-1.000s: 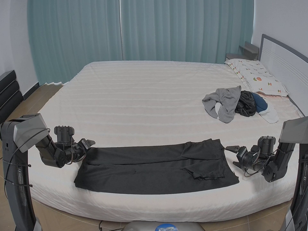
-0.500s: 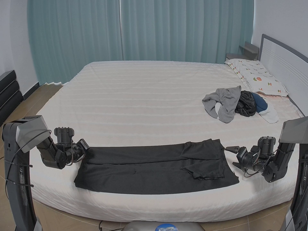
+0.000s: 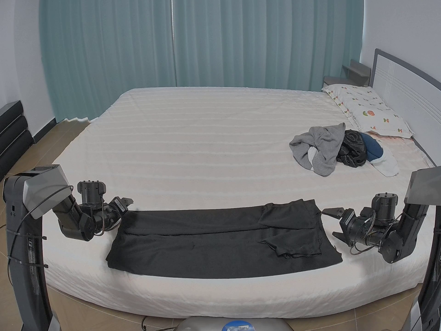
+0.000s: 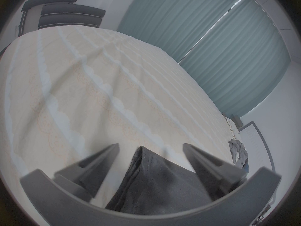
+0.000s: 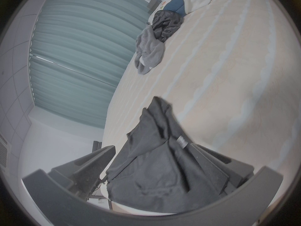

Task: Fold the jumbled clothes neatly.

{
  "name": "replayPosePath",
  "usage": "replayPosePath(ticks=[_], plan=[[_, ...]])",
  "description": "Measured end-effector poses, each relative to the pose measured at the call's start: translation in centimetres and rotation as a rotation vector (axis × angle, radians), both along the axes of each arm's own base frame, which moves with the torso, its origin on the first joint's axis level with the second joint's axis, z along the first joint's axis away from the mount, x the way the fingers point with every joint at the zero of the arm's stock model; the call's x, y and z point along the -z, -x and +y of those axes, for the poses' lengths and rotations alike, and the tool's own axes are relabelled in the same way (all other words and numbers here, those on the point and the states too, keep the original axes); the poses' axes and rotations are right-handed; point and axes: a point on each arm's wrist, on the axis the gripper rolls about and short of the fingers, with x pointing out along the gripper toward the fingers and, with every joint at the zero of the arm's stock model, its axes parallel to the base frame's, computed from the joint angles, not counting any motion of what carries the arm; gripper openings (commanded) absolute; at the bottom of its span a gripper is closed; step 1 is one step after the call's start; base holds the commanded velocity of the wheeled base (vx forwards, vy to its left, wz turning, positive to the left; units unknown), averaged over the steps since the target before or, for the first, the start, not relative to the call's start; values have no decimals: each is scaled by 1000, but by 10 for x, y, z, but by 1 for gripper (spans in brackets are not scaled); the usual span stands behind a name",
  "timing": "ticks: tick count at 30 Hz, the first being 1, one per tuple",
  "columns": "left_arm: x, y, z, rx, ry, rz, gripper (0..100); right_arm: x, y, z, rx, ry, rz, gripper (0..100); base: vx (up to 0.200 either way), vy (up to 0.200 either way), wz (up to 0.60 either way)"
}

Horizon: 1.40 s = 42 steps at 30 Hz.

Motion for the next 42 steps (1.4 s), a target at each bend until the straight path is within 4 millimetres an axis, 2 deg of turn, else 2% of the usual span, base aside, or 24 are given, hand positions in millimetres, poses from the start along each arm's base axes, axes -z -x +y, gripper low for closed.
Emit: replayPosePath(ticks=[5,13,22,40,41,42], plan=[[-4,3,3,-41,72,2,100,-6,18,31,-42,22,22,100,0,0,0],[-11,14,10,-26,158,16,100,2,30,57,-49,4,95,100,0,0,0],[-17,18,11,-33,188,13,100,11,32,71,-34,0,152,100,0,0,0],[-17,21,10,-25,179,-18,100,21,23,82,11,48,164,100,0,0,0],[-17,21,10,-25,179,-17,100,21,22,82,13,48,162,0,0,0,0],[-17,21,10,-25,178,-18,100,22,22,82,13,49,163,0,0,0,0]])
